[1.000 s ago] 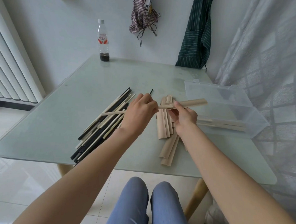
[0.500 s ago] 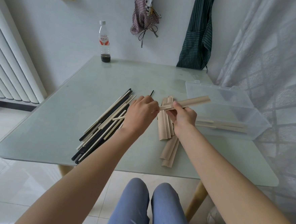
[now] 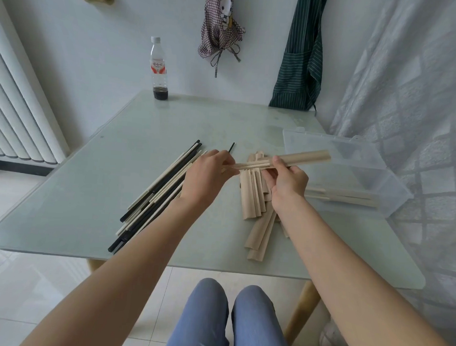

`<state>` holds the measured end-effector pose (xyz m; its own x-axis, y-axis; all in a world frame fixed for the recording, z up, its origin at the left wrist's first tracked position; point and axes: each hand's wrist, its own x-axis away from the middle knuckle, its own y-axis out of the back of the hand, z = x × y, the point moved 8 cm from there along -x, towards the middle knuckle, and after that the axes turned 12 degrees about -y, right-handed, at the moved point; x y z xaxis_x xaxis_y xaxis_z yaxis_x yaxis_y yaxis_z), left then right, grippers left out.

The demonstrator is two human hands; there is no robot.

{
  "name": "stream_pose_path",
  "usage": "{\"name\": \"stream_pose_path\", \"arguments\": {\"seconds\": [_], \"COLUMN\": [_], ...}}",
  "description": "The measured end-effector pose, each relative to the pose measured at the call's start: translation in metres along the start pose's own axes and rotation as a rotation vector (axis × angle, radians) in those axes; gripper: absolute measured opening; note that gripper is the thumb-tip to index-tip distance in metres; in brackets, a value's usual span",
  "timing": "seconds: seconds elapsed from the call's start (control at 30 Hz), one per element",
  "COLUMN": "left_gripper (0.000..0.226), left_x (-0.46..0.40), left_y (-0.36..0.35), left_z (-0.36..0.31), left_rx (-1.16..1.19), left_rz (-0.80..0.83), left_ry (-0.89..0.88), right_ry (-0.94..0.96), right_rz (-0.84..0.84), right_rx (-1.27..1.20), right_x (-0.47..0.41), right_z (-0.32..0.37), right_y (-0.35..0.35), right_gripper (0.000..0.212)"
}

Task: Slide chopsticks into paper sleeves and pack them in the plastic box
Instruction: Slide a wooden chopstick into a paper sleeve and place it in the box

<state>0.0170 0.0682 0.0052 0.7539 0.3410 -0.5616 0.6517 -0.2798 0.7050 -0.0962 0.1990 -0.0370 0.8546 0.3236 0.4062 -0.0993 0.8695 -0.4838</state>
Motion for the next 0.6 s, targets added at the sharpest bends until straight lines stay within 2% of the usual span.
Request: {"name": "stream_pose_path", "arguments": {"seconds": [0.13,0.23,0.3,0.37,0.6], "left_gripper": [0.026,0.047,0.058,0.058,0.050], "left_x": [-0.002,0.002,0.008,0.012,0.010], "left_y": [0.007,0.011,0.011,0.005,-0.013], "left_z": [-0.002,0.011,0.022,0.028,0.012], "left_rx": [-0.055,-0.065,0.096,0.332,0.529], "left_rz": [0.000,-0.017,-0.080,-0.125,-0.090], "left_ry": [0.018,0.131,0.256,0.344,0.317], "right_ry": [-0.026,-0.006,-0.002,-0.003,-0.028], "right_rz": [0.024,0.005,-0.024,-0.028,0.054], "right_rx": [-0.011,-0.013,-0.035,-0.047,-0.016], "right_x": [0.001,-0.002,-0.002,-0.003,0.002], "right_z": [-0.002,0.002,0.004,0.003,-0.008], "right_y": [-0.001,0.005,0.009,0.010,-0.005], "right_gripper": [0.016,0.016,0.016,0.015,0.013]}}
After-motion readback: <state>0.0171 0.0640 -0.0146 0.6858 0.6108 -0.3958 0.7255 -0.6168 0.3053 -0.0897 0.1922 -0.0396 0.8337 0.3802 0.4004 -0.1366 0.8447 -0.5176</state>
